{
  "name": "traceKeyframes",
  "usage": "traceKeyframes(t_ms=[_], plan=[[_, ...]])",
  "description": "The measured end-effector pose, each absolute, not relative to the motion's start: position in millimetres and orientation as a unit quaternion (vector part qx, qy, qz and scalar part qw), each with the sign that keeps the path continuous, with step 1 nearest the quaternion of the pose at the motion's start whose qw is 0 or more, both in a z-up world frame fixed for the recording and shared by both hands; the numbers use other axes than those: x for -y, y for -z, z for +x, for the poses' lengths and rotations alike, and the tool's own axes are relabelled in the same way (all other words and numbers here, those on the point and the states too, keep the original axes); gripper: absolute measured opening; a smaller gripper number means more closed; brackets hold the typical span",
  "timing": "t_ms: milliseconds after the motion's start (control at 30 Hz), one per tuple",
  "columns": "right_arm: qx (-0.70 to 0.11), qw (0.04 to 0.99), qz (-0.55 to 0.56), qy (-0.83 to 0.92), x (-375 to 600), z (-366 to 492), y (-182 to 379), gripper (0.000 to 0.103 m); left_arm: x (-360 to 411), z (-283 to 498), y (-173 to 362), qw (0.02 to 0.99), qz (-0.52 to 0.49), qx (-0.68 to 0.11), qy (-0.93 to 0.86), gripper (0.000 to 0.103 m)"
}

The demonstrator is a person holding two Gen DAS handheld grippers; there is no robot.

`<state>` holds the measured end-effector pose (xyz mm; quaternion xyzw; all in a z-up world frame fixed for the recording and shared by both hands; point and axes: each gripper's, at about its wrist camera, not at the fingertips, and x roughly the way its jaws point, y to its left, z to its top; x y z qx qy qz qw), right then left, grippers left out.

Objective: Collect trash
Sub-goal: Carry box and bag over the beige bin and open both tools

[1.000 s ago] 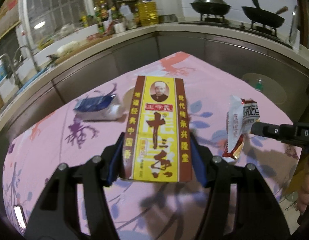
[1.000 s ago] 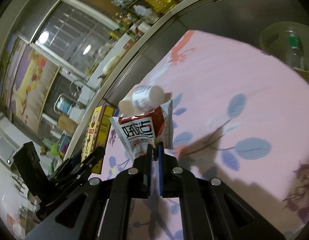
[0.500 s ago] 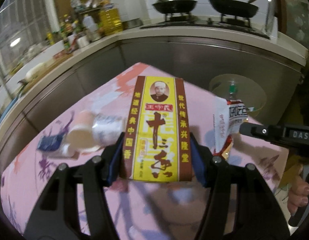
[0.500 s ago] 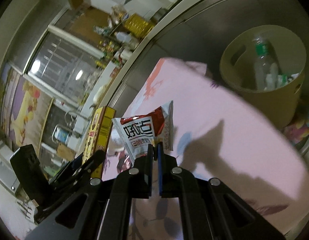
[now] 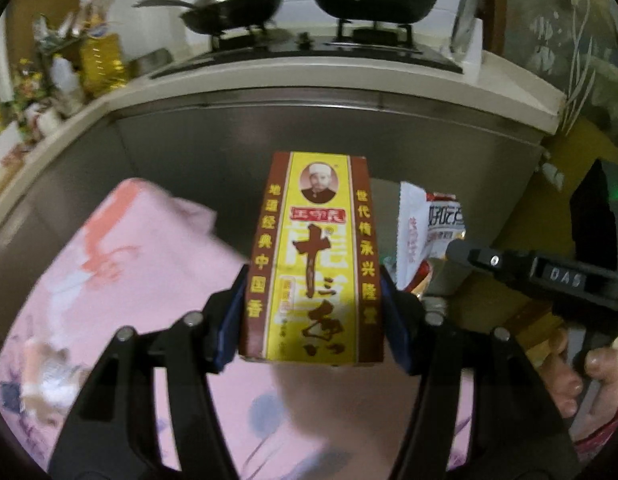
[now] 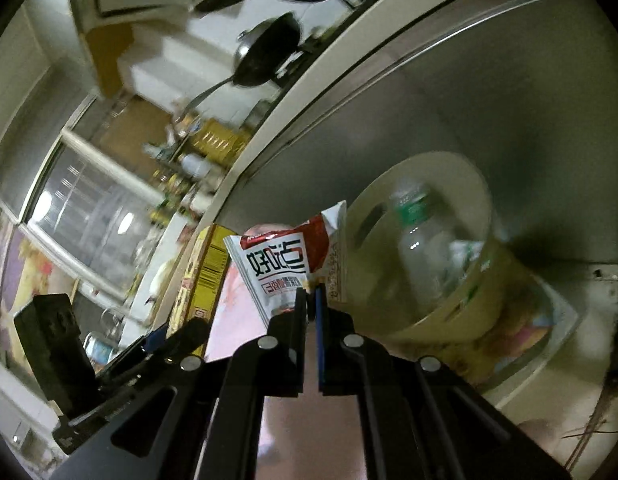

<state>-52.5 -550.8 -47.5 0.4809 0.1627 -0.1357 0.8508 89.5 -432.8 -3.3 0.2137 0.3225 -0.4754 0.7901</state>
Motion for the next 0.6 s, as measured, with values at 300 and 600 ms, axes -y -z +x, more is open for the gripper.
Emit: traceKeyframes(t_ms=[300,600], plan=[[-0.185,0.852,0.454,0.184,587,-35,66,0.002,506,118,30,0.755,0.176,-0.364,0.516,0.058],[-0.228,0.848,0.433,0.202,586,-11,85,0.047,517,130,71,0.748,0.191,-0.424,0.474,0.069]])
